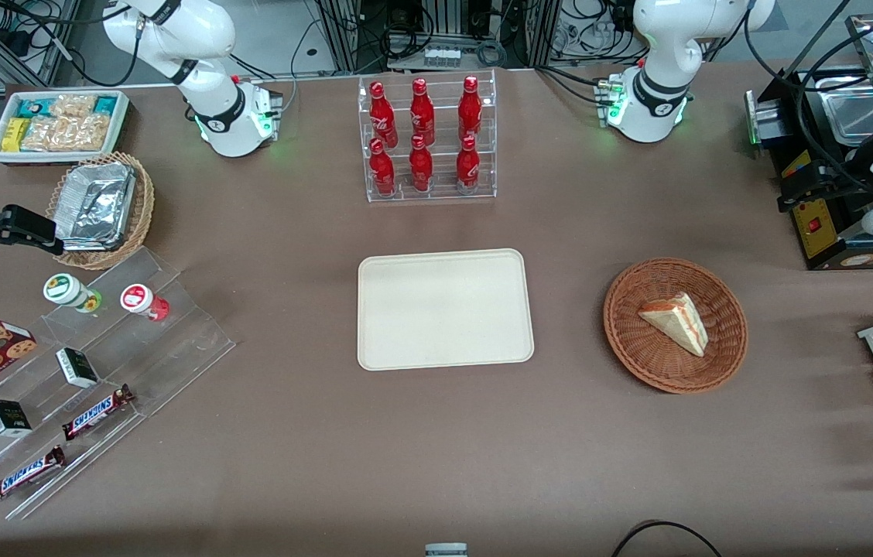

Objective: Place sandwich from basket to tray
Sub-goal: 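Move the left gripper from rest toward the sandwich in the wicker basket, then lower the open left gripper around the wrapped sandwich, then close the left gripper on the sandwich and lift it, then carry the sandwich with the left gripper over the beige tray, then lower the sandwich onto the tray and open the left gripper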

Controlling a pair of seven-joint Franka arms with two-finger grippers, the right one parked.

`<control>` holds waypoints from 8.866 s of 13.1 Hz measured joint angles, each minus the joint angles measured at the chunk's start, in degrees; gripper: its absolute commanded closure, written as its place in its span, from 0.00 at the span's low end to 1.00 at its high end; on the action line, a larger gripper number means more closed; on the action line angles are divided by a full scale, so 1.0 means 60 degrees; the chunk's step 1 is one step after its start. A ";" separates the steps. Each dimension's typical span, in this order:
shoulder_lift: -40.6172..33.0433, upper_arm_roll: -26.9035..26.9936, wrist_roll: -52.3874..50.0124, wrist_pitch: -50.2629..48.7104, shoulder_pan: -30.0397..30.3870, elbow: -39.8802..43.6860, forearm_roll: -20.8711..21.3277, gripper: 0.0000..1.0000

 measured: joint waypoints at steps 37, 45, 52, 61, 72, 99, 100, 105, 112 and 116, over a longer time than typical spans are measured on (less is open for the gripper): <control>0.1585 -0.0047 -0.6807 0.7373 -0.0678 -0.5655 0.0117 0.00; 0.1982 0.0051 -0.6837 0.8412 -0.0648 -0.6060 0.0266 0.00; 0.2545 0.0055 -0.6901 0.9177 -0.0647 -0.6074 0.0267 0.02; 0.2619 0.0055 -0.6910 0.9190 -0.0649 -0.6119 0.0274 1.00; 0.1790 -0.0294 -0.6478 0.4859 -0.0842 -0.3595 0.0455 1.00; 0.7005 -0.1052 -0.8026 0.5957 -0.7011 0.1124 0.0738 1.00; 0.7102 -0.1042 -0.8026 0.5981 -0.7012 0.1218 0.0764 1.00; 0.7478 -0.0981 -0.8026 0.6307 -0.7012 0.1578 0.0815 1.00; 0.7634 -0.0972 -0.8027 0.6296 -0.7013 0.1810 0.0888 0.01; 0.7423 -0.0897 -0.8422 0.5775 -0.6964 0.2060 0.0890 0.01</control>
